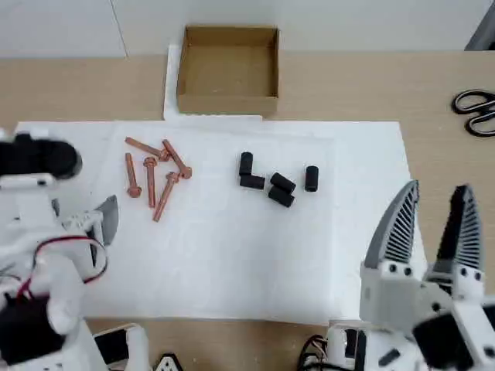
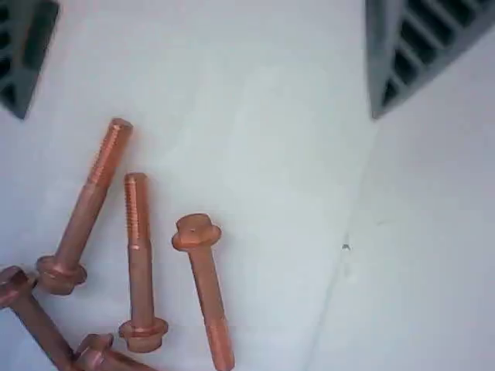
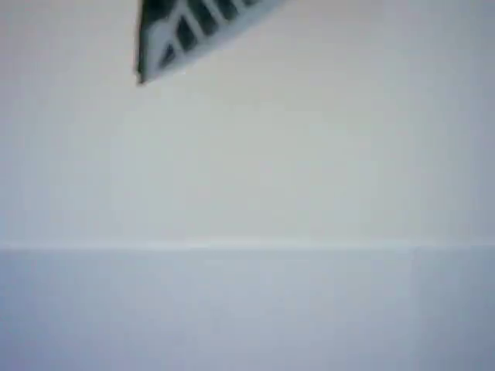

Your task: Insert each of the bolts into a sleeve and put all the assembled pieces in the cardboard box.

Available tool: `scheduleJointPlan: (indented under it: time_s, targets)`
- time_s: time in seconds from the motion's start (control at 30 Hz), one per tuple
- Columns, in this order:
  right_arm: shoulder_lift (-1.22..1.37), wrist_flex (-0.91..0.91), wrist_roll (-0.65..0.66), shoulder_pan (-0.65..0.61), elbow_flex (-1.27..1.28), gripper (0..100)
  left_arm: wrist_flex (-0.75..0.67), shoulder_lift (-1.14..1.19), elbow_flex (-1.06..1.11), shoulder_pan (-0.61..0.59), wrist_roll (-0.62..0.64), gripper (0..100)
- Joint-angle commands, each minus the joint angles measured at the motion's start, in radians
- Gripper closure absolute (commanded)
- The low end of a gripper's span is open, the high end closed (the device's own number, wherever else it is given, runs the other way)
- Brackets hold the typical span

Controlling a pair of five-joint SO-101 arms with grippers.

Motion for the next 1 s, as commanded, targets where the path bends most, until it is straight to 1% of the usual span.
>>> scheduleJointPlan:
  time_s: [0.0, 0.13, 0.23, 0.37, 0.5, 0.6, 0.7, 0.83, 0.97]
  targets:
    - [0.116, -0.005, 0.011, 0.008, -0.115, 80.0, 0.008, 0.029, -0.076, 0.002, -0.005, 73]
    - [0.325, 0.068, 0.011, 0.008, -0.296, 80.0, 0.011, 0.012, -0.074, 0.002, -0.003, 73]
    - [0.512, 0.162, 0.011, 0.008, -0.462, 80.0, 0.012, 0.006, -0.074, 0.002, -0.003, 73]
    - [0.759, 0.344, 0.009, 0.008, -0.664, 80.0, 0.021, 0.012, -0.071, 0.002, -0.003, 73]
    - [0.972, 0.579, 0.009, 0.008, -0.809, 80.0, 0.058, 0.014, -0.071, 0.002, -0.003, 73]
    - [1.102, 0.730, 0.009, 0.008, -0.859, 80.0, 0.083, 0.014, -0.071, 0.002, -0.003, 73]
    - [1.213, 0.839, 0.009, 0.008, -0.870, 80.0, 0.089, 0.014, -0.077, 0.002, -0.003, 73]
    - [1.326, 0.868, 0.009, 0.008, -0.829, 80.0, 0.092, 0.072, -0.090, 0.002, -0.003, 73]
    - [1.399, 0.869, 0.009, 0.008, -0.779, 80.0, 0.147, 0.247, -0.189, 0.002, -0.003, 73]
